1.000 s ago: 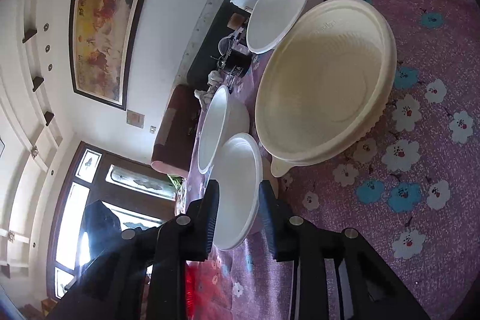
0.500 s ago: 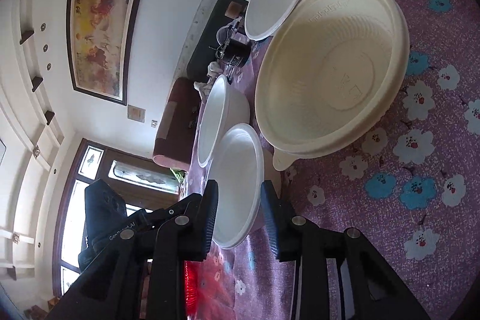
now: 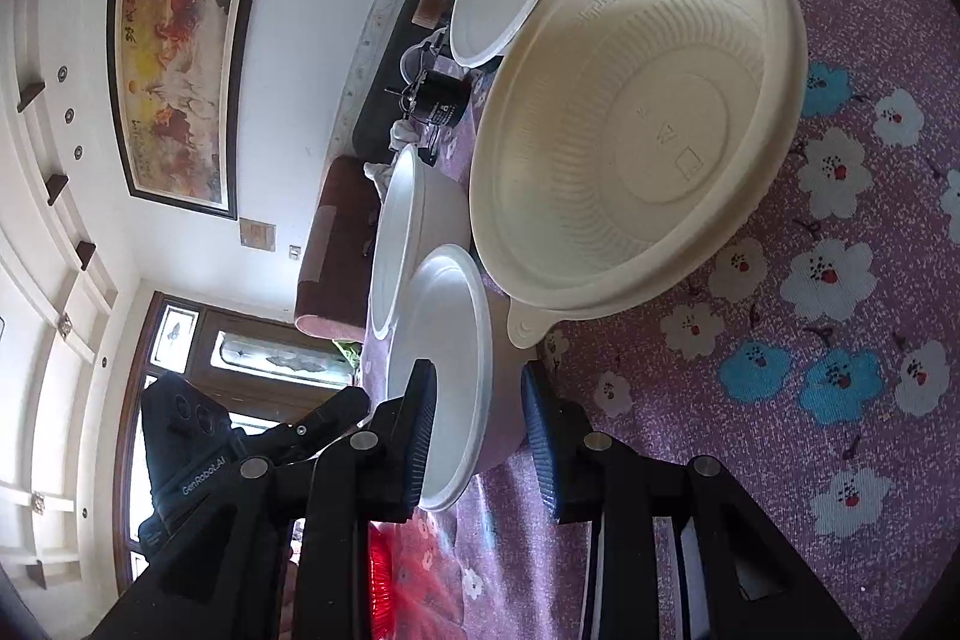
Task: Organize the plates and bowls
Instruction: 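Move both tools to the white bowl nearest the cream bowl, then close both tools on the rim of the white bowl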
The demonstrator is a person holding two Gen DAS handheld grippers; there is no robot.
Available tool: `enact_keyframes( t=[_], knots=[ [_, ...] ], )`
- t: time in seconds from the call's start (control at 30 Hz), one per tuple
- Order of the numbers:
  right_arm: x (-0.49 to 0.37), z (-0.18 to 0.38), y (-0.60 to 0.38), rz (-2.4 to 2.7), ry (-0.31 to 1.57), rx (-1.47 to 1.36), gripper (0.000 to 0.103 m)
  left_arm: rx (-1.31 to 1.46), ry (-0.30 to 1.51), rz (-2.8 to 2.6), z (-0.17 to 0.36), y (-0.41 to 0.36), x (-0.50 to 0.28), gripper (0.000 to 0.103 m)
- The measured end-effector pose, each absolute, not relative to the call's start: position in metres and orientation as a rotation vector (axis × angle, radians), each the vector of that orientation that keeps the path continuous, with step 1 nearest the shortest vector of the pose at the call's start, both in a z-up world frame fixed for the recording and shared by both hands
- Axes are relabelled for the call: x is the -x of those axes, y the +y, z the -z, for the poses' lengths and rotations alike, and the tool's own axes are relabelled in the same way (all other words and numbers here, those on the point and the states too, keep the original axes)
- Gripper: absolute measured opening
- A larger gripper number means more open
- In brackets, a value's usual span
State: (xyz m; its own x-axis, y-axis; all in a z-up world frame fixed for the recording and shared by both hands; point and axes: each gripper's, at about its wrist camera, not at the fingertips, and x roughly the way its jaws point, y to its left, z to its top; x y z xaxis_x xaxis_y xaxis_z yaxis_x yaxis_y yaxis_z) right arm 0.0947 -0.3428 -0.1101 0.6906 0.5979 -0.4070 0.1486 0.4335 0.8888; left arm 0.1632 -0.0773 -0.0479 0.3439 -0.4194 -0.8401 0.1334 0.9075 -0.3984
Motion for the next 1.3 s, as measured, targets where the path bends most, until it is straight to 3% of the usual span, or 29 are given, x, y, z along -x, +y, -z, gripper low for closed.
enact_keyframes(
  t=[0.27, 0.37, 0.57, 0.77, 1.1, 1.3],
  knots=[
    [-0.0954, 0.11, -0.3397, -0.318, 0.796, -1.104, 0.033, 0.284, 1.168, 0.369, 0.0478, -0.0776, -0.1637, 0.057],
    [-0.0933, 0.1098, -0.342, -0.308, 0.787, -1.102, 0.033, 0.279, 1.172, 0.381, 0.0485, -0.0799, -0.1632, 0.05],
    [-0.0916, 0.1099, -0.3415, -0.306, 0.786, -1.09, 0.032, 0.27, 1.18, 0.377, 0.0515, -0.0828, -0.1647, 0.049],
    [-0.0917, 0.1086, -0.3413, -0.3, 0.792, -1.082, 0.027, 0.276, 1.18, 0.374, 0.0531, -0.0819, -0.1656, 0.041],
    [-0.0928, 0.1039, -0.3377, -0.297, 0.799, -1.038, 0.009, 0.263, 1.172, 0.335, 0.0561, -0.076, -0.1658, 0.013],
    [-0.0926, 0.1025, -0.3374, -0.29, 0.793, -1.026, 0.009, 0.258, 1.162, 0.327, 0.0558, -0.0744, -0.165, 0.007]
  ],
)
